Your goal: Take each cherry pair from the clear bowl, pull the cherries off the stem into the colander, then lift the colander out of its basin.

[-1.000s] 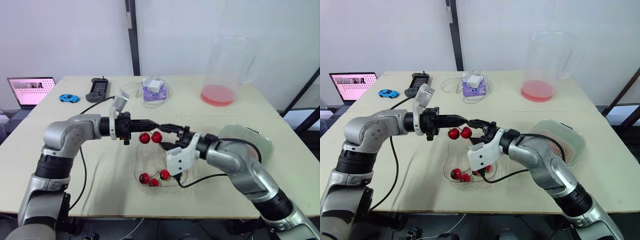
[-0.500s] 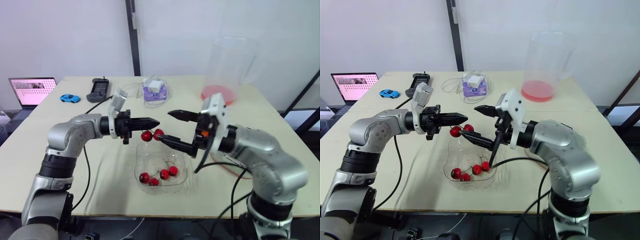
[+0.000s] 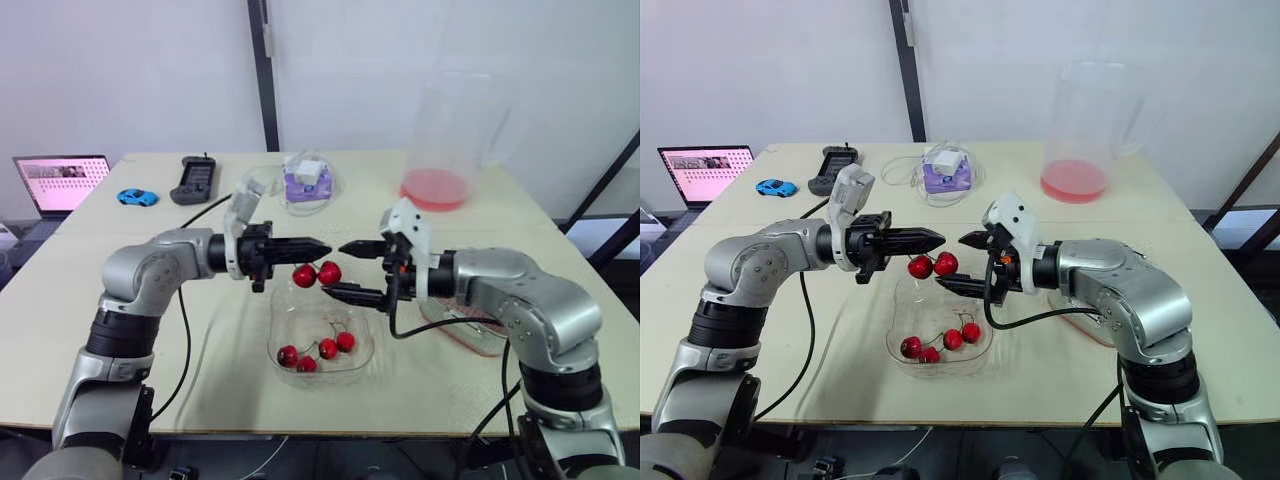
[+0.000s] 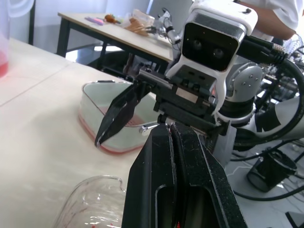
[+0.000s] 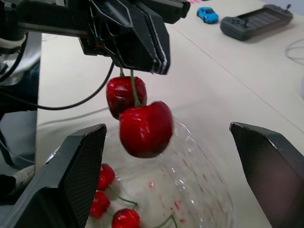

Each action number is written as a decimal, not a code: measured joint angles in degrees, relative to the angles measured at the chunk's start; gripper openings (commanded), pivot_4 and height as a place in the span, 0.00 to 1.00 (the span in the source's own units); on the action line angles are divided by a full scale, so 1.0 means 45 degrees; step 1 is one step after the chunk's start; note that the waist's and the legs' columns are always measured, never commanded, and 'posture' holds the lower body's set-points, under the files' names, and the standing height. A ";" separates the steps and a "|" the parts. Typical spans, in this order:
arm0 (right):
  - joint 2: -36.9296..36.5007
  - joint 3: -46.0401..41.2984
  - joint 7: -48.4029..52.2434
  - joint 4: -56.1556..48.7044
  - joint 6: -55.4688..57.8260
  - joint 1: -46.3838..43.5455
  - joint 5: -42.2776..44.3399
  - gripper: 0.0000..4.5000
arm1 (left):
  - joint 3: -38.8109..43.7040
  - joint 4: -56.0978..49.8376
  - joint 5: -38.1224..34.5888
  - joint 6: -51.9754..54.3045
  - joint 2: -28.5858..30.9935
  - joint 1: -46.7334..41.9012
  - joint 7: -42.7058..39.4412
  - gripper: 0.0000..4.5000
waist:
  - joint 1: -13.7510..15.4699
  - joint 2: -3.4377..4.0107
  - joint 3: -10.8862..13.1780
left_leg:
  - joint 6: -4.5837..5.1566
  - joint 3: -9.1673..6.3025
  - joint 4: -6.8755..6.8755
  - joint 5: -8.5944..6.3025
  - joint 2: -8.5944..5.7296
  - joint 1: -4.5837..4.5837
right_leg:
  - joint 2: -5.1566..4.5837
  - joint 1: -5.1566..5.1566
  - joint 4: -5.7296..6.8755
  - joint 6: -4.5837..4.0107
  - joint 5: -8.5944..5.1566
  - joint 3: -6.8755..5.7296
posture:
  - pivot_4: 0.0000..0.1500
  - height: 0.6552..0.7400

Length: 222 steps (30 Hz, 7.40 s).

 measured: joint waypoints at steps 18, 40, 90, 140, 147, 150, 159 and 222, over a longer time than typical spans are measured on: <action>-0.0021 0.0367 -0.1117 0.0152 -0.0485 -0.0006 0.0946 0.43 | 0.0193 -0.0218 -0.0105 0.0035 -0.0465 0.0000 0.0463 0.00 | 0.0005 0.0000 0.0000 | 0.0000 0.0000 -0.0001 0.0000 0.0000 0.0000 | 0.0002 0.0000 -0.0003 0.0000 0.0000 0.0000 | 1.00 0.92; -0.1747 0.0325 -0.0785 0.0104 -0.0468 0.0312 0.2356 0.22 | -0.0140 -0.0188 -0.0073 -0.0006 -0.0623 0.0013 0.0400 0.00 | 0.0006 -0.0004 0.0003 | 0.0001 -0.0001 -0.0005 -0.0001 0.0001 -0.0001 | 0.0003 0.0004 -0.0016 0.0000 0.0000 -0.0001 | 1.00 0.92; -0.8904 -0.1580 0.2519 0.5341 -0.2913 0.1494 -0.0797 0.99 | 0.0183 -0.0040 0.0188 -0.0821 -0.0901 -0.0003 0.0423 0.00 | 0.0039 0.0013 0.0027 | 0.0055 0.0029 0.0000 -0.0031 0.0003 -0.0004 | 0.0002 0.0028 -0.0093 0.0006 0.0002 0.0014 | 1.00 0.92; -0.0344 0.0422 -0.2119 0.1394 -0.0875 -0.0408 0.3300 0.12 | 0.0128 0.0531 0.0498 -0.0844 -0.1806 -0.0475 0.0651 0.00 | 0.0012 0.0012 0.0032 | 0.0053 0.0006 0.0009 -0.0030 0.0001 -0.0008 | 0.0001 0.0029 -0.0073 0.0007 0.0003 -0.0001 | 1.00 0.92; -0.0683 0.0515 -0.1979 0.1385 -0.0883 -0.0398 0.3194 0.12 | 0.0105 0.0603 0.0531 -0.0959 -0.1814 -0.0501 0.0571 0.00 | 0.0014 0.0012 0.0032 | 0.0053 0.0006 0.0009 -0.0030 0.0001 -0.0008 | 0.0001 0.0029 -0.0074 0.0007 0.0003 -0.0001 | 1.00 0.92; -0.1022 0.0555 -0.1857 0.1396 -0.0996 -0.0168 0.3030 0.12 | -0.0043 0.0723 0.0598 -0.0963 -0.1817 -0.0517 0.0572 0.00 | 0.0017 0.0012 0.0032 | 0.0054 0.0007 0.0008 -0.0030 0.0001 -0.0008 | 0.0001 0.0029 -0.0076 0.0007 0.0003 0.0000 | 1.00 0.92; -0.1835 0.0357 -0.1583 0.1586 -0.0750 0.0838 0.3058 0.12 | -0.0107 0.0718 0.0654 -0.1104 -0.1765 -0.0558 0.0499 0.00 | -0.0006 0.0013 0.0032 | 0.0055 0.0006 0.0007 -0.0031 0.0003 -0.0006 | 0.0006 0.0028 -0.0075 0.0007 0.0003 0.0001 | 1.00 0.92; -0.5087 -0.0680 0.3728 0.3670 -0.0924 -0.2947 0.4632 0.98 | 0.3893 -0.1382 -0.0190 0.0173 0.2788 0.4793 0.2293 0.00 | 0.0007 0.0024 0.0054 | 0.0074 0.0016 0.0004 -0.0043 0.0010 0.0000 | -0.0005 0.0039 -0.0098 0.0007 0.0003 -0.0002 | 1.00 0.92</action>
